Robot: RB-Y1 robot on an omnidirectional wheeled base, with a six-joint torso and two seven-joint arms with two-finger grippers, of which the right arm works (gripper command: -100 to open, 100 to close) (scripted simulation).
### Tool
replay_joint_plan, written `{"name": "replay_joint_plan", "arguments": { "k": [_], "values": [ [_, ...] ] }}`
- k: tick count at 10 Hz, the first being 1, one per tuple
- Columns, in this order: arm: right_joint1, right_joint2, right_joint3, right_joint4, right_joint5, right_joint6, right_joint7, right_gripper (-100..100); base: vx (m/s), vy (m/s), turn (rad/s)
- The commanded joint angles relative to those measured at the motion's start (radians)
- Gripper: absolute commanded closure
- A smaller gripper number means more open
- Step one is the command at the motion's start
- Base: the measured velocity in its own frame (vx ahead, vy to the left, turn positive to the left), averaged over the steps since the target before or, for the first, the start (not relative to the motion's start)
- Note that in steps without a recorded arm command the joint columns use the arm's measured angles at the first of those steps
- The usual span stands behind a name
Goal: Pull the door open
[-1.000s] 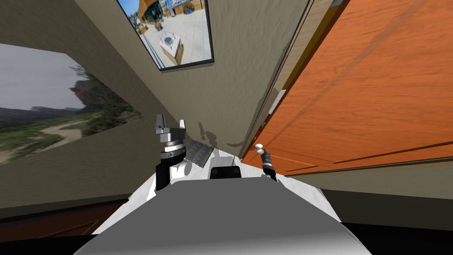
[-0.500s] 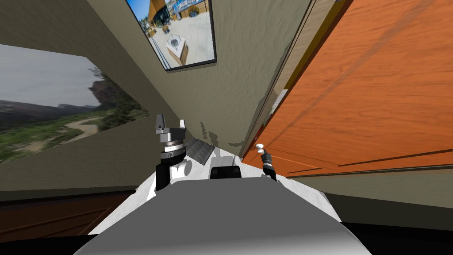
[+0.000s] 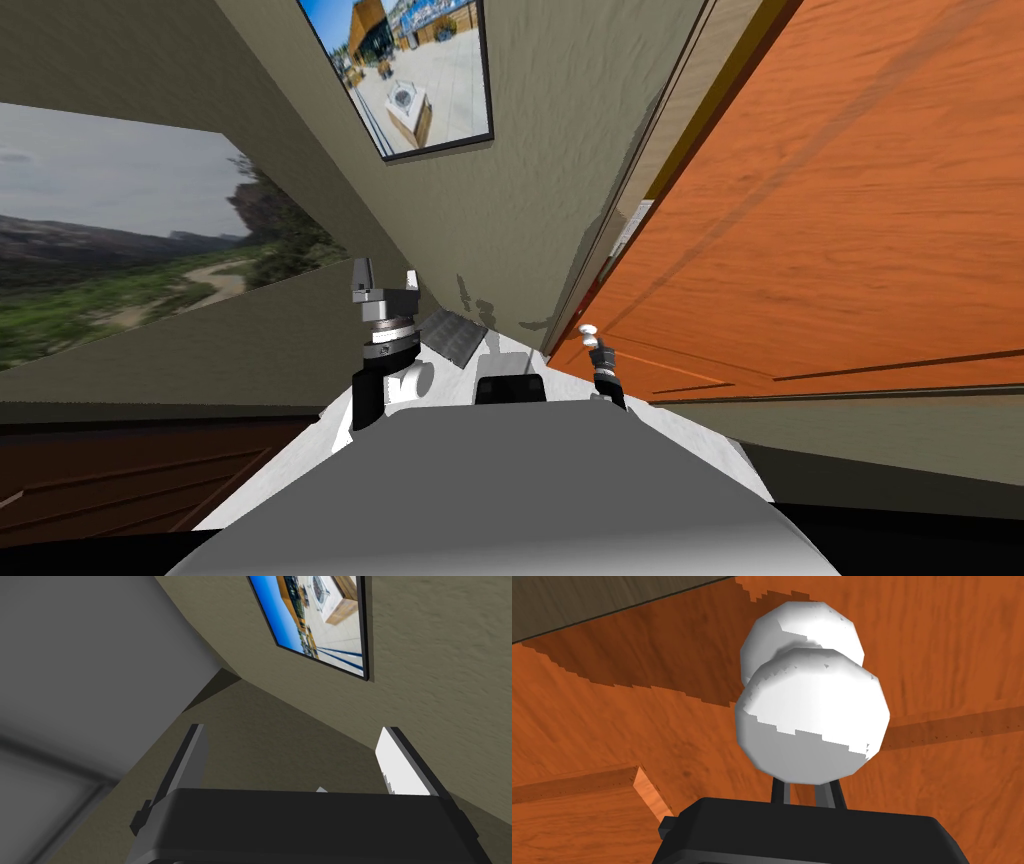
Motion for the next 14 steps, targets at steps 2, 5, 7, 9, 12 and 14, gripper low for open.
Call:
{"name": "replay_joint_plan", "arguments": {
  "k": [2, 5, 7, 9, 12, 14],
  "values": [
    [-0.019, 0.002, 0.020, -0.004, -0.023, -0.020, -0.059, 100, -0.041, -0.009, 0.047],
    [-0.018, -0.001, 0.029, -0.005, -0.046, -0.018, -0.100, 100, -0.018, 0.000, 0.022],
    [-0.018, -0.003, 0.037, -0.007, -0.070, -0.016, -0.138, 100, -0.034, -0.014, 0.076],
    [-0.007, 0.005, 0.039, 0.015, -0.087, -0.004, -0.168, -100, -0.055, -0.032, 0.007],
    [-0.010, 0.016, 0.056, 0.002, -0.122, 0.004, -0.242, -100, -0.081, 0.008, 0.030],
    [-0.011, 0.021, 0.063, -0.004, -0.137, 0.007, -0.274, -100, -0.081, 0.000, 0.051]
  ]
}}
